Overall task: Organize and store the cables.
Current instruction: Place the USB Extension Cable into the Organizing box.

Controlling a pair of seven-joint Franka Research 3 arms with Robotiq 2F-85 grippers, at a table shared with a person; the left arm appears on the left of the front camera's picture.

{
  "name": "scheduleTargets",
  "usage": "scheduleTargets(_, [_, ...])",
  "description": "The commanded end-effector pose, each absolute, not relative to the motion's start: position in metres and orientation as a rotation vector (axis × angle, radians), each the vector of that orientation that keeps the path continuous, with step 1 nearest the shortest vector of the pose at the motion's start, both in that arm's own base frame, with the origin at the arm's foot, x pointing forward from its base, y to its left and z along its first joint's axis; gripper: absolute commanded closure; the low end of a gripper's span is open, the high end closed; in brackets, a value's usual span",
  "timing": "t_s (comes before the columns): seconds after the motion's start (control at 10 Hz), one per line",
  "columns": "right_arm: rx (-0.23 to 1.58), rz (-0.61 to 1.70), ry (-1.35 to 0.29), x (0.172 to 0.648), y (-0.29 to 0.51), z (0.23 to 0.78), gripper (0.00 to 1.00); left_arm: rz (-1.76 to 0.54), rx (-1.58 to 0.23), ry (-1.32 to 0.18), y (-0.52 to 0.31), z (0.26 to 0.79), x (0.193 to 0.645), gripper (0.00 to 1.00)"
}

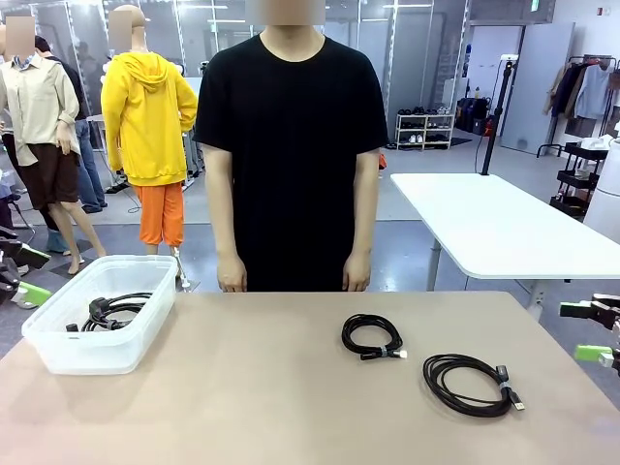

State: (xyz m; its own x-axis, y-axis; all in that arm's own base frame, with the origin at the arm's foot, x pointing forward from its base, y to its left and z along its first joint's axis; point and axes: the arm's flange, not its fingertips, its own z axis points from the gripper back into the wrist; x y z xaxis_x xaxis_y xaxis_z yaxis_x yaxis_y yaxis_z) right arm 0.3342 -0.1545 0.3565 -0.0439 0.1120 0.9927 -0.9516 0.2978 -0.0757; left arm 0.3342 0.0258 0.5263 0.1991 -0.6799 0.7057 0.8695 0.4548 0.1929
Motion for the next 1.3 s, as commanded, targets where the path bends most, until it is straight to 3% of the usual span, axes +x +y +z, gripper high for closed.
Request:
scheduleTargets(0.0, [0.878,1.071,-1.306,0.334,-0.154,0.357,0.0,-1.093,-0.277,-0.805,0.024,0.525,0.331,0.0])
scheduleTargets(0.6, [0.556,1.568,-0.816,0.378,-0.003,0.462,0.0,-1.093,-0.277,-0.805,0.024,0.525,0.331,0.0])
scheduleTargets(1.2, [0.301,1.764,-0.466,0.434,0.138,0.433,0.0,-1.093,-0.277,-0.805,0.024,0.525,0.331,0.0])
